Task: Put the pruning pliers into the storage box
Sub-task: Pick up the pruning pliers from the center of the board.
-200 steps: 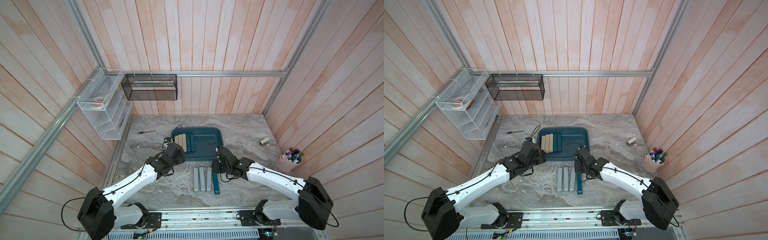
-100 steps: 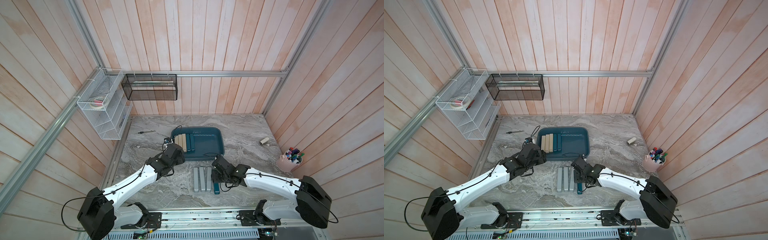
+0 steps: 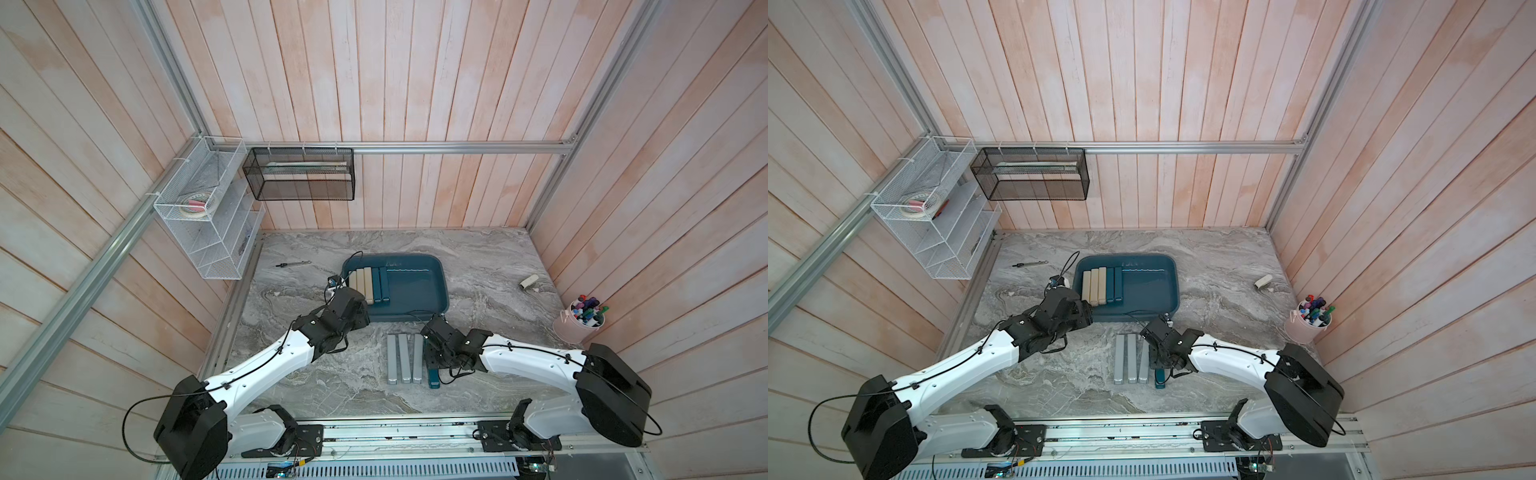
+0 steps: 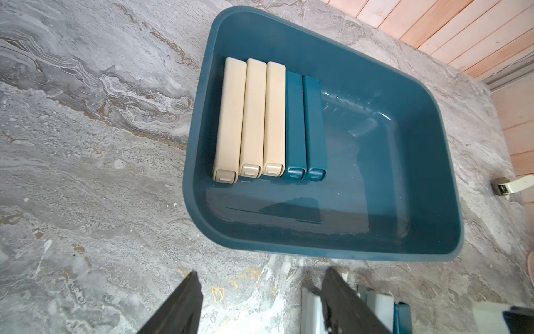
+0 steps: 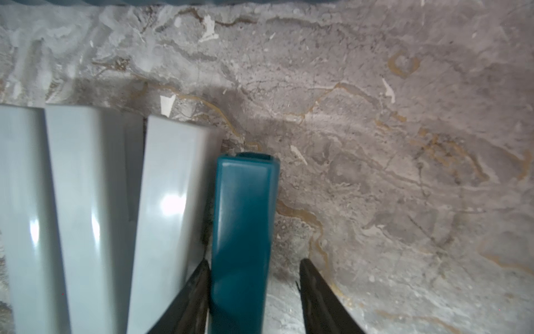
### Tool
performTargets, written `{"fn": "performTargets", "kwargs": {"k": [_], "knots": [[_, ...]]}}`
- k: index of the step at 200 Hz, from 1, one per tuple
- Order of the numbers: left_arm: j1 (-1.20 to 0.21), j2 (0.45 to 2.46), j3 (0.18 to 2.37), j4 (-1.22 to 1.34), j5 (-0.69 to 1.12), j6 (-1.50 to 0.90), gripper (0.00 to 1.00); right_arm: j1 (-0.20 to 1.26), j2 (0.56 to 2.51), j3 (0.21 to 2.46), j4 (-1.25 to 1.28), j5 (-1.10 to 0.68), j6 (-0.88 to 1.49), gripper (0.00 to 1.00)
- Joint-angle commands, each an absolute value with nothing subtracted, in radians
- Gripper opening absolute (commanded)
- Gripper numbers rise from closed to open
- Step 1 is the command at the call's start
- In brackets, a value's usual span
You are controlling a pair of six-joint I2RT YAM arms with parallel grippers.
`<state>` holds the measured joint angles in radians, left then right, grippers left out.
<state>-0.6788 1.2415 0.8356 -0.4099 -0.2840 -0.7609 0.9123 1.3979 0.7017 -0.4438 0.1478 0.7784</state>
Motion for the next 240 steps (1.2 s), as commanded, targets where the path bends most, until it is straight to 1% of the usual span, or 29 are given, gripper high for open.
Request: {"fn": "performTargets", "kwargs": {"k": [1, 19, 68, 115, 149, 192, 214, 240], "knots": [[-0.675, 1.234, 0.824, -0.392, -0.272, -0.767, 0.69, 0.917, 1.428, 0.69, -0.455, 0.149, 0.788, 0.5], [-0.675, 1.239, 0.825, -0.391, -0.272, -0.766, 0.69, 0.917, 1.446, 0.692, -0.445, 0.145, 0.783, 0.49], [-0.675, 1.241, 0.824, -0.392, -0.275, -0.768, 0.69, 0.916, 1.451, 0.701, -0.443, 0.143, 0.772, 0.39], [-0.675, 1.253, 0.821, -0.382, -0.265, -0.772, 0.69, 0.911, 1.449, 0.715, -0.464, 0.147, 0.771, 0.21], [-0.674, 1.24, 0.808, -0.379, -0.265, -0.776, 0.69, 0.907, 1.402, 0.787, -0.544, 0.165, 0.765, 0.21], [-0.673, 1.25, 0.814, -0.394, -0.254, -0.776, 0.69, 0.887, 1.363, 0.965, -0.698, 0.181, 0.707, 0.21], [-0.674, 1.247, 0.814, -0.388, -0.249, -0.776, 0.69, 0.812, 1.353, 1.042, -0.661, 0.119, 0.657, 0.21], [-0.673, 1.234, 0.827, -0.417, -0.253, -0.783, 0.69, 0.707, 1.359, 1.08, -0.568, 0.05, 0.611, 0.21]]}}
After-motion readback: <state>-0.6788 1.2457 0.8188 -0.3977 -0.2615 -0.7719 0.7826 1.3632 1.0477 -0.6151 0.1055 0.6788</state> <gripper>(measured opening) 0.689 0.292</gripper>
